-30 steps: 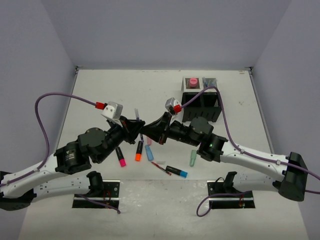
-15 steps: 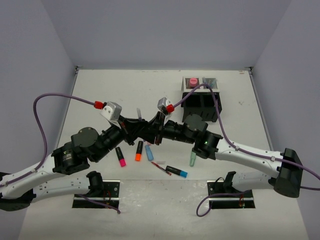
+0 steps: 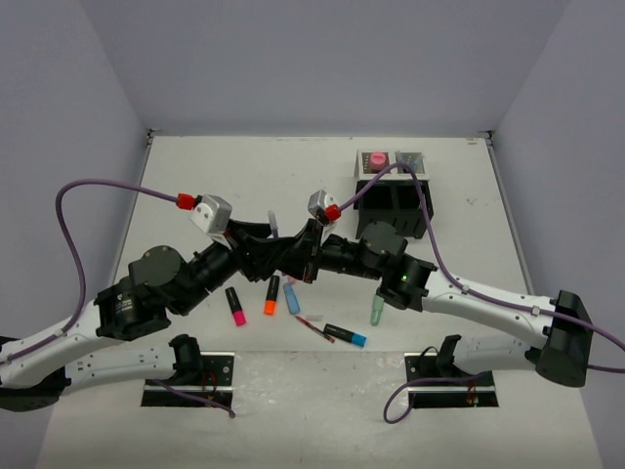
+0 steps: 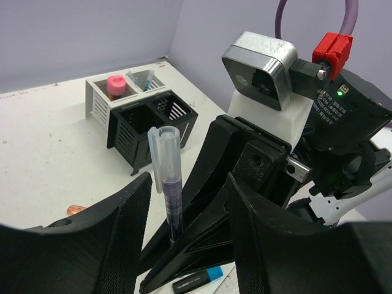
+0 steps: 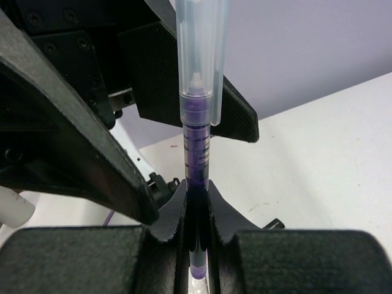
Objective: Sort the stationery into containers
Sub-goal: Close the pen cap on the pen.
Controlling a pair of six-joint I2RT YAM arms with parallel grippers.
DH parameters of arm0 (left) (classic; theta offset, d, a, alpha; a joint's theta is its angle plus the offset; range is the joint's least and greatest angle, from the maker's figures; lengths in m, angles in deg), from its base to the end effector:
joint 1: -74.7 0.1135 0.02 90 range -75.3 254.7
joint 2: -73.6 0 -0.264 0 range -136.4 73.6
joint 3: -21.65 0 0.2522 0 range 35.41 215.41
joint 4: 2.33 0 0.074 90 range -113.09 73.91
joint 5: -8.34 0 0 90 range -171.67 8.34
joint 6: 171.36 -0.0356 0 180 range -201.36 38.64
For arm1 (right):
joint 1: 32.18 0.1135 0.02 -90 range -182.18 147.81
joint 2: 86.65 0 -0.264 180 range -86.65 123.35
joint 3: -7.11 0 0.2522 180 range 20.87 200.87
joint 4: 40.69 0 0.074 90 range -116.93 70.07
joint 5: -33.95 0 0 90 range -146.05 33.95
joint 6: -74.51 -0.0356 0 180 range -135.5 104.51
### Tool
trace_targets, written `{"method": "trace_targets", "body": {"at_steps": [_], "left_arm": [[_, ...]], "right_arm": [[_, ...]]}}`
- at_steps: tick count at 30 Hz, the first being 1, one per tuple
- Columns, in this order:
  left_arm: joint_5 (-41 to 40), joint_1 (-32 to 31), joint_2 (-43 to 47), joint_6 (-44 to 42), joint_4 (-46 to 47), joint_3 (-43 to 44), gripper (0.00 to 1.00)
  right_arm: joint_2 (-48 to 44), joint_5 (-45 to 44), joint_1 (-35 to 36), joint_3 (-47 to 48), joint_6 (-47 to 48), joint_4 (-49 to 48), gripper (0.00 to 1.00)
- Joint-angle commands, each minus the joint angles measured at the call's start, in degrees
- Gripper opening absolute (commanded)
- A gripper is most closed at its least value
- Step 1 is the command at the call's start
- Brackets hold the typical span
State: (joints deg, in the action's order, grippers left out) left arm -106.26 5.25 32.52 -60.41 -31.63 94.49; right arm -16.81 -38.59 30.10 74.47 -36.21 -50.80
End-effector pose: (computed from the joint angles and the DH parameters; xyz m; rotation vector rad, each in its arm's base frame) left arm 0.0636 -0.1275 0.4243 0.3182 1.5740 -0.9192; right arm 0.1245 0.2599 0.3647 -0.8200 1.3791 1.3785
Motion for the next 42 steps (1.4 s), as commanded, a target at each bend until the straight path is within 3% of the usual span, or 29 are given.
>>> {"method": "trace_targets", "body": {"at_steps": [1, 14, 24, 29, 38, 42], "left_arm": [[-0.86, -0.16, 0.99, -0.93, 0.23, 3.11, 0.54], [-3.89, -0.16, -1.59, -2.81, 1.3, 7.5, 0.44], [1.28, -0.08, 0.02, -4.77, 5.32, 5.64, 0.41], [2.52, -0.16, -0.22, -5.2, 5.64, 4.52, 0.29], [2.36, -0.16, -0.5, -5.49, 6.13, 3.14, 0.28], [2.63, -0.16, -1.3, -5.3, 5.68, 3.14, 0.08]], "right_arm": [[-2.43, 1.61, -0.05, 2.1, 2.74, 0.19, 0.0], [-4.22, 5.58, -0.05, 1.1, 4.11, 1.31, 0.0], [-4.11, 6.45, -0.05, 1.94, 4.63, 2.25, 0.0], [-4.03, 6.45, -0.05, 2.01, 4.56, 1.84, 0.0], [-3.84, 7.59, -0.05, 3.06, 4.54, 2.25, 0.0], [-3.71, 7.67, -0.05, 3.36, 4.63, 2.03, 0.0]]}}
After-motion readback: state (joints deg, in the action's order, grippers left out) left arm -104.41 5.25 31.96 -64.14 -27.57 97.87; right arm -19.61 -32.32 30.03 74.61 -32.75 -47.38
